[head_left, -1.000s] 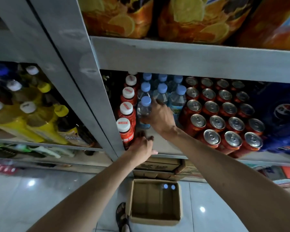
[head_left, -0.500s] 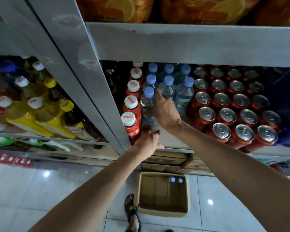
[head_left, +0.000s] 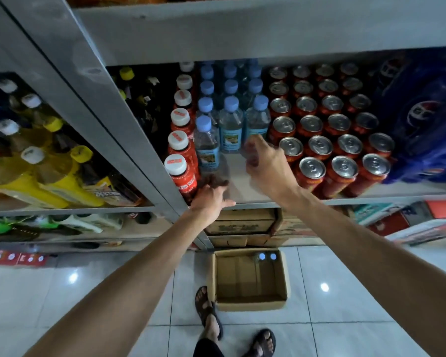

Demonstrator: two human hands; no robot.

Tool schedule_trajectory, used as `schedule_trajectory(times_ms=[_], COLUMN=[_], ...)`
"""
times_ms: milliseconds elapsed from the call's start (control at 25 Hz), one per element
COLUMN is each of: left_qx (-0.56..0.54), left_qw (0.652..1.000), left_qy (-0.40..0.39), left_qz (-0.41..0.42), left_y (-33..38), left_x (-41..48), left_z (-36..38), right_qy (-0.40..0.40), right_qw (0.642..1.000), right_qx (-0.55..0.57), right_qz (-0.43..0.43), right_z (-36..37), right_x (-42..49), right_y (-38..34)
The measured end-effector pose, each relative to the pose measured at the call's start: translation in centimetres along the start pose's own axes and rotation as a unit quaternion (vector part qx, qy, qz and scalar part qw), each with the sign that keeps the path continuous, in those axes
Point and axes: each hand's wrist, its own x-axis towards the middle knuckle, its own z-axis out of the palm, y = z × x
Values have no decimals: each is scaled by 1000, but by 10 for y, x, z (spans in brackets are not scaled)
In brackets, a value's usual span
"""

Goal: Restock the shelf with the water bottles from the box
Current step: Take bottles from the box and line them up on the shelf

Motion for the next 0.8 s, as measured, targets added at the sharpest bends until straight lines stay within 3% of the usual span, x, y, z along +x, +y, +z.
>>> schedule_trajectory(times_ms=[80,160,240,320,400,480,560,680,800], left_qx=[-49,-24,72,124,112,81,56,43,70], left_qw=[999,994,965,931,947,970,962,949,941], left_qy=[16,106,215,220,79,-112,-247,-310,-326], left_qz=[-8,25,135,263,290,202,104,46,51], left_y=[3,12,31,52,64,62,53,45,25], left_x=[-6,-21,-41,-59,-66,-58,-42,1,50], left_z=[0,6,24,62,106,158,203,290,395], right_qy=[-10,-64,-121,-163,-209,-239,-259,-306,-305], right_qw=[999,991,977,956,925,902,896,887,880], right_qx=[-3,11,7,-6,-3,-21,-58,-93,-90], right_qz=[44,113,176,242,318,360,356,334,354], right_z=[-19,-25,-21,-6,13,36,62,134,228], right_x=[-49,-96,-140,-183,-220,-251,-275,-301,-326], right_y=[25,54,87,124,158,192,216,271,343])
